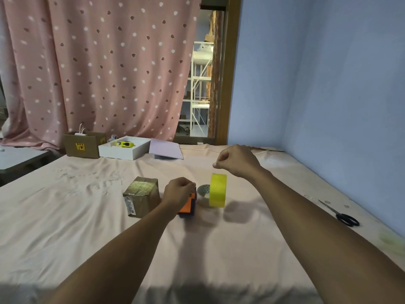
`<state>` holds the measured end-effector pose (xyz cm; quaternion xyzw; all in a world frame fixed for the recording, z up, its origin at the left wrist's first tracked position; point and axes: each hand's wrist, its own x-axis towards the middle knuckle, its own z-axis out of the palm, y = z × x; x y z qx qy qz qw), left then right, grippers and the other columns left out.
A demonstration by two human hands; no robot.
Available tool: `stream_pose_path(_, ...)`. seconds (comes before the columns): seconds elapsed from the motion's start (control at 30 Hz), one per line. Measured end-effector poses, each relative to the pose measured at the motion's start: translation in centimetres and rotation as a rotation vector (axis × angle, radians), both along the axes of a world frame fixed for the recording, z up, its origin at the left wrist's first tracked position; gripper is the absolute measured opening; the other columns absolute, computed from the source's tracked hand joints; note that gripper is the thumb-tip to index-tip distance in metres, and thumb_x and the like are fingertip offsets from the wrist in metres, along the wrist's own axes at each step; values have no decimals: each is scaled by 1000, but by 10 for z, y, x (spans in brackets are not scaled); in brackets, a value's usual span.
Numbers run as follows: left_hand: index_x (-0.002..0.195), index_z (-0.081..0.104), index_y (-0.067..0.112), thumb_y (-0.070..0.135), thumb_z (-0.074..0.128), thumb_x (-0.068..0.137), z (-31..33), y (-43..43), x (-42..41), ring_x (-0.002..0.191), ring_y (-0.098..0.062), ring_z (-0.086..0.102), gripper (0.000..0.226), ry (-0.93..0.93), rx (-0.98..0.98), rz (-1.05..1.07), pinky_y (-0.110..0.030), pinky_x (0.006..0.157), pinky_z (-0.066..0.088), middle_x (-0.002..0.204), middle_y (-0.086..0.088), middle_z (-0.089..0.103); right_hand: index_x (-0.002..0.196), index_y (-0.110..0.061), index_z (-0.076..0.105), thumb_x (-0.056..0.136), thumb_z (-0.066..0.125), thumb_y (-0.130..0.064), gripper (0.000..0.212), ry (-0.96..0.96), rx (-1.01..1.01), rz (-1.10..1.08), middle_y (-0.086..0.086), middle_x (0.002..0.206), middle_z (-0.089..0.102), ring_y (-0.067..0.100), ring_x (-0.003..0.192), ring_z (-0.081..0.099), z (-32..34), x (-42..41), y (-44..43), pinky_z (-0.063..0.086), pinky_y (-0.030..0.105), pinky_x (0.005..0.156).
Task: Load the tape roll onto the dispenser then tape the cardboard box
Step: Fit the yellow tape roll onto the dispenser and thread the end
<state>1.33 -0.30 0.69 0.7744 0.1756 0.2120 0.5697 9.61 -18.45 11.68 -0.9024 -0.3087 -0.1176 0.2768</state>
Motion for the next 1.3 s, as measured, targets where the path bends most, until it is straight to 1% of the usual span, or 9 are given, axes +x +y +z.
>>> stream_pose_path(0.13,88,73,23,14,54,82,-4,4,3,89,-30,58,22,41,330,105,-33,75,45,92,-8,66,75,-27,80,77,83,-42,15,37,40,6,-9,76,76,12,74,69,-5,3,1,57,34,69)
stream_pose_path(0.3,114,67,10,15,60,86,-26,18,6,115,-33,55,28,149,445,279,-31,81,38,119,-12,59,67,-23,76,80,83,-32,17,93,121,73,-6,70,75,14,72,71,-11,4,-3,59,37,72)
stream_pose_path(0.37,114,62,6,23,58,91,-29,19,7,110,-36,58,29,223,324,255,-35,83,48,114,-15,61,68,-21,74,82,81,-28,17,123,142,82,-3,68,76,16,70,73,-14,4,-3,62,43,74)
stream_pose_path(0.47,80,58,10,12,56,89,-28,17,7,77,-29,53,9,226,81,157,-31,63,42,79,-10,54,69,-20,73,83,79,-28,17,133,120,83,-3,65,76,17,69,74,-19,7,-2,62,46,77)
stream_pose_path(0.57,60,43,15,-1,59,86,-29,21,11,66,-21,35,34,180,-134,81,-29,62,30,67,-7,37,72,-19,73,84,78,-27,15,154,98,94,-3,68,77,15,71,75,-24,7,1,62,45,79)
stream_pose_path(0.73,85,64,-1,-9,58,90,-35,19,14,77,-29,58,12,26,-461,57,-40,77,50,82,-16,63,77,-17,73,87,77,-24,13,227,95,146,1,75,78,16,75,76,-32,3,7,63,43,78)
stream_pose_path(0.9,118,62,-6,-6,59,90,-34,18,14,88,-34,61,29,-25,-558,35,-36,73,52,104,-23,66,79,-16,70,91,75,-18,13,389,265,157,9,87,79,23,91,77,-42,-3,14,66,43,70)
stream_pose_path(1.13,107,62,-1,-7,57,92,-23,16,6,70,-23,59,17,-47,-562,-44,-22,46,48,88,-14,63,73,-19,70,89,79,-23,18,479,453,98,5,81,80,28,96,75,-58,-2,29,65,50,76)
stream_pose_path(1.3,98,56,6,-9,54,94,-24,14,2,71,-23,59,15,-80,-596,-87,-27,50,49,85,-12,61,76,-20,72,87,79,-32,18,434,444,94,-4,78,80,19,95,74,-64,-1,44,60,52,87)
